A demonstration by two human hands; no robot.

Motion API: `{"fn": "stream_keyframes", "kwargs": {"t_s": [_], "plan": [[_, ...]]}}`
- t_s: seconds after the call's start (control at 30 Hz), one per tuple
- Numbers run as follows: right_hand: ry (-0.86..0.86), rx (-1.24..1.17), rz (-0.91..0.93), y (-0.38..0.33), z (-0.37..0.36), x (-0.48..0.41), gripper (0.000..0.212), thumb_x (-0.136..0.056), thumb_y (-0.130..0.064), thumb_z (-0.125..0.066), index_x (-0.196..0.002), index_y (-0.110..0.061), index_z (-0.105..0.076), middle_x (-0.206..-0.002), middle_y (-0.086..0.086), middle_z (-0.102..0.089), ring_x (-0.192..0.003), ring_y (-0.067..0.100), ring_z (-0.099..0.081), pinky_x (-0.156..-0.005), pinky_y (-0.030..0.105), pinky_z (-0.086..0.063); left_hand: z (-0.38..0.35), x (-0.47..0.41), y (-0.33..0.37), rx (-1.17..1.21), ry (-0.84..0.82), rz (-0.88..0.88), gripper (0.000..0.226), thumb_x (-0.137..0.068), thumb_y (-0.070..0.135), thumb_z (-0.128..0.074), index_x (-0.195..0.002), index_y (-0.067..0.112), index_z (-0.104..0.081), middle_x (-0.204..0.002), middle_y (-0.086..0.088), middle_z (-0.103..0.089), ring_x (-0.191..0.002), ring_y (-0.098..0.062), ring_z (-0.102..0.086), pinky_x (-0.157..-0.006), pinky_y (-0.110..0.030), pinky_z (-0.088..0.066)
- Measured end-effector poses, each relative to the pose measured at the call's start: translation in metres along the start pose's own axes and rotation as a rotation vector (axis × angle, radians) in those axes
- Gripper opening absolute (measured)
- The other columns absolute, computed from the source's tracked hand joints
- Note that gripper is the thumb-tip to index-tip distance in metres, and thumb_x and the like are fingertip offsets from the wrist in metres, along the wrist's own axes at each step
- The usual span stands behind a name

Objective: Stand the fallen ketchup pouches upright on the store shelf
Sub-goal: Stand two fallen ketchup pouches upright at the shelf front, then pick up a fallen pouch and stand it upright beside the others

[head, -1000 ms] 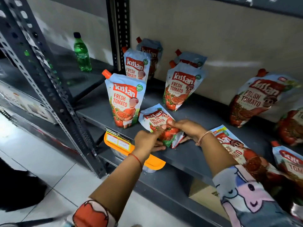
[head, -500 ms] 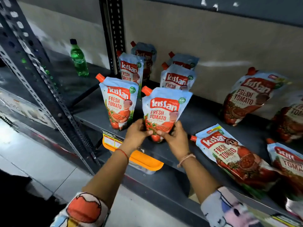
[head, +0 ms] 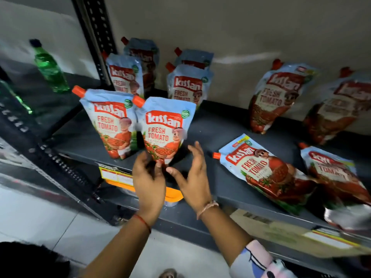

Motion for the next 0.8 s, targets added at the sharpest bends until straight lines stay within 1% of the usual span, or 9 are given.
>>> {"fn": "stream_keyframes", "kwargs": {"t_s": [0.1,0.2,0.23,0.3,0.37,0.43,0.53,0.67,0.8], "plan": [[0.212,0.185,0.248,-0.011,0.069,0.017,0.055,-0.080,-0.041,-0.060,-0.121,-0.009,-0.042,-0.145,0.018,-0.027,-0.133,0.020,-0.028,-0.111,0.018,-0.019,-0.020,0.044,0.020,-0.055,-0.041,-0.165,0.034,-0.079,0.006,-0.061,-0.111,0.006,-0.051,-0.100,-0.009,-0.051,-0.091,-0.015,-0.049,-0.083,-0.020,-0.039],[0.370,0.458,0.230,-0.004,0.163,0.003,0.047,-0.085,-0.046,-0.047,-0.114,-0.009,-0.049,-0.137,0.019,-0.041,-0.125,0.028,-0.036,-0.107,0.028,-0.024,-0.066,0.084,0.037,0.151,-0.390,0.105,0.025,-0.080,0.010,-0.064,-0.103,0.011,-0.053,-0.080,-0.006,-0.058,-0.073,-0.016,-0.059,-0.070,-0.018,-0.048],[0.337,0.566,0.145,0.005,0.191,-0.007,0.046,-0.085,-0.044,-0.047,-0.111,-0.006,-0.052,-0.131,0.021,-0.047,-0.121,0.033,-0.041,-0.103,0.033,-0.027,-0.084,0.095,0.042,0.238,-0.524,0.304,0.026,-0.081,0.012,-0.063,-0.104,0.011,-0.051,-0.075,-0.007,-0.059,-0.067,-0.020,-0.061,-0.067,-0.024,-0.052],[0.087,0.724,-0.090,0.031,0.232,-0.026,0.042,-0.089,-0.039,-0.049,-0.106,-0.001,-0.056,-0.117,0.027,-0.056,-0.111,0.037,-0.049,-0.093,0.037,-0.031,-0.118,0.121,0.052,0.385,-0.736,0.703,0.032,-0.083,0.021,-0.061,-0.106,0.012,-0.040,-0.075,-0.015,-0.061,-0.054,-0.022,-0.065,-0.059,-0.027,-0.056],[-0.307,0.707,-0.342,0.056,0.247,-0.033,0.041,-0.093,-0.036,-0.042,-0.106,-0.001,-0.058,-0.120,0.026,-0.057,-0.109,0.032,-0.053,-0.088,0.033,-0.034,-0.143,0.141,0.061,0.438,-0.834,0.836,0.038,-0.082,0.028,-0.060,-0.108,0.017,-0.034,-0.080,-0.021,-0.063,-0.054,-0.023,-0.067,-0.060,-0.030,-0.057],[-0.540,0.553,-0.502,0.072,0.245,-0.036,0.045,-0.094,-0.038,-0.036,-0.114,-0.003,-0.056,-0.127,0.021,-0.055,-0.109,0.026,-0.054,-0.091,0.031,-0.040,-0.161,0.150,0.065,0.430,-0.832,0.806,0.048,-0.080,0.032,-0.061,-0.115,0.012,-0.037,-0.092,-0.024,-0.065,-0.061,-0.026,-0.068,-0.057,-0.030,-0.059],[-0.601,0.403,-0.531,0.084,0.242,-0.040,0.050,-0.092,-0.043,-0.039,-0.114,-0.003,-0.059,-0.125,0.016,-0.059,-0.110,0.027,-0.058,-0.099,0.036,-0.044,-0.178,0.155,0.067,0.459,-0.680,0.789,0.064,-0.076,0.028,-0.067,-0.125,0.007,-0.032,-0.116,-0.022,-0.061,-0.078,-0.032,-0.068,-0.049,-0.029,-0.057],[-0.586,-0.017,-0.523,0.084,0.245,-0.034,0.034,-0.090,-0.027,-0.052,-0.111,-0.001,-0.057,-0.111,0.004,-0.060,-0.071,-0.005,-0.065,-0.067,0.007,-0.049,-0.180,0.151,0.070,0.377,-0.615,0.617,0.070,-0.065,0.021,-0.076,-0.119,0.010,-0.033,-0.122,-0.013,-0.059,-0.094,-0.029,-0.065,-0.050,-0.030,-0.057],[-0.284,-0.093,-0.374,0.078,0.260,-0.033,0.038,-0.082,-0.028,-0.063,-0.111,-0.006,-0.052,-0.120,0.016,-0.061,-0.106,0.026,-0.060,-0.097,0.041,-0.047,-0.182,0.127,0.084,0.293,-0.612,0.300,0.074,-0.059,0.008,-0.079,-0.113,0.026,-0.032,-0.111,0.008,-0.057,-0.102,-0.017,-0.060,-0.065,-0.032,-0.058]]}}
Point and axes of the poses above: each hand's wrist, its own x-axis away from the middle knuckle, its own z-axis out of the back of the hand, y = z × x, the point moved 3 cm from there along -x, towards the middle knuckle
